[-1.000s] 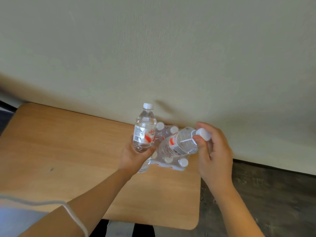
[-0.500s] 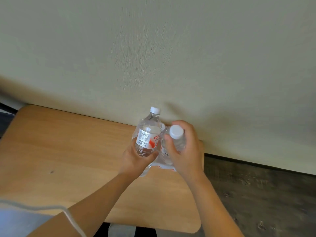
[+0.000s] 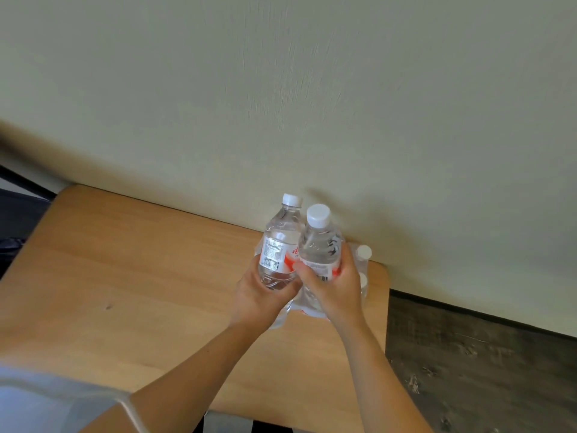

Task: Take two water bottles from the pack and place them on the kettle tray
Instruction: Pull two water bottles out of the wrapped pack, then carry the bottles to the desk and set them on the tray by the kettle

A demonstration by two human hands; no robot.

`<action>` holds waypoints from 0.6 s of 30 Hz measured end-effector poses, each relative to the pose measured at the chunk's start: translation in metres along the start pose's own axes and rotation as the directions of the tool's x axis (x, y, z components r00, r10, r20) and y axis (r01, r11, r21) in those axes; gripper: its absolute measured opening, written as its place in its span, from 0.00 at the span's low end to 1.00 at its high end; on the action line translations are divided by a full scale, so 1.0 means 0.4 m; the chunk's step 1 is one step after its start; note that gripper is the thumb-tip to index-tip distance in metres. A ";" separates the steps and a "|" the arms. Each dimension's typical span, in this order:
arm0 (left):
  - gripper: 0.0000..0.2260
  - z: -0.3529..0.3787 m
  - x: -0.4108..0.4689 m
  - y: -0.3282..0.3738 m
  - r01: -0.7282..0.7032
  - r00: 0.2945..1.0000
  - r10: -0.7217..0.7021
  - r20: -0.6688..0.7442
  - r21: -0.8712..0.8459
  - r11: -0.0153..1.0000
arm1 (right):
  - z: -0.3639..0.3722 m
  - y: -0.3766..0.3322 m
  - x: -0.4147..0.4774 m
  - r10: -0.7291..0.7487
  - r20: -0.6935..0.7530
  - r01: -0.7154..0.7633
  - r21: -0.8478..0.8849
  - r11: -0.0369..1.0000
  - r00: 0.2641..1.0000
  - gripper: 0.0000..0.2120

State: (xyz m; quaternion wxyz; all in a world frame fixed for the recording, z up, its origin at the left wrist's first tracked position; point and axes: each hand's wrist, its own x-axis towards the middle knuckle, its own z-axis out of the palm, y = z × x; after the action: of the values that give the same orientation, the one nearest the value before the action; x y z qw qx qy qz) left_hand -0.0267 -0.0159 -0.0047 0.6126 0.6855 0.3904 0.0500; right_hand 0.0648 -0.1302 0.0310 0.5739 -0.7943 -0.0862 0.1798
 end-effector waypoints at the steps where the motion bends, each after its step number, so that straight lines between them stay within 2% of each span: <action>1: 0.25 0.000 0.000 -0.002 0.002 1.000 -0.002 -0.004 0.005 1.000 | -0.001 0.020 -0.008 0.024 0.007 -0.024 -0.015 1.000 1.000 0.27; 5: 0.27 0.004 0.000 0.002 0.021 0.999 -0.021 -0.028 -0.001 1.000 | -0.001 0.068 -0.023 0.122 -0.015 -0.122 0.001 0.993 0.992 0.28; 11: 0.27 0.012 -0.018 0.027 0.036 0.998 -0.036 -0.043 -0.021 0.999 | -0.013 0.055 0.003 0.146 -0.027 -0.146 0.003 0.989 0.989 0.23; 15: 0.28 0.017 -0.028 0.029 0.066 0.996 -0.068 -0.052 -0.041 0.997 | -0.035 0.037 -0.003 0.118 0.028 -0.117 -0.022 0.993 0.993 0.24; 18: 0.27 0.006 -0.055 0.018 0.103 0.993 -0.107 -0.047 -0.074 0.992 | -0.060 0.018 -0.029 0.098 0.122 -0.098 -0.007 0.995 0.988 0.26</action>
State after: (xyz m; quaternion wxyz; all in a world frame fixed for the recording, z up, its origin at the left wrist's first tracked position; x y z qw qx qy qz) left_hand -0.0371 -0.0308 0.0102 0.6284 0.6402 0.4392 0.0490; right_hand 0.0629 -0.1575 0.0328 0.5577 -0.7852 -0.0822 0.2562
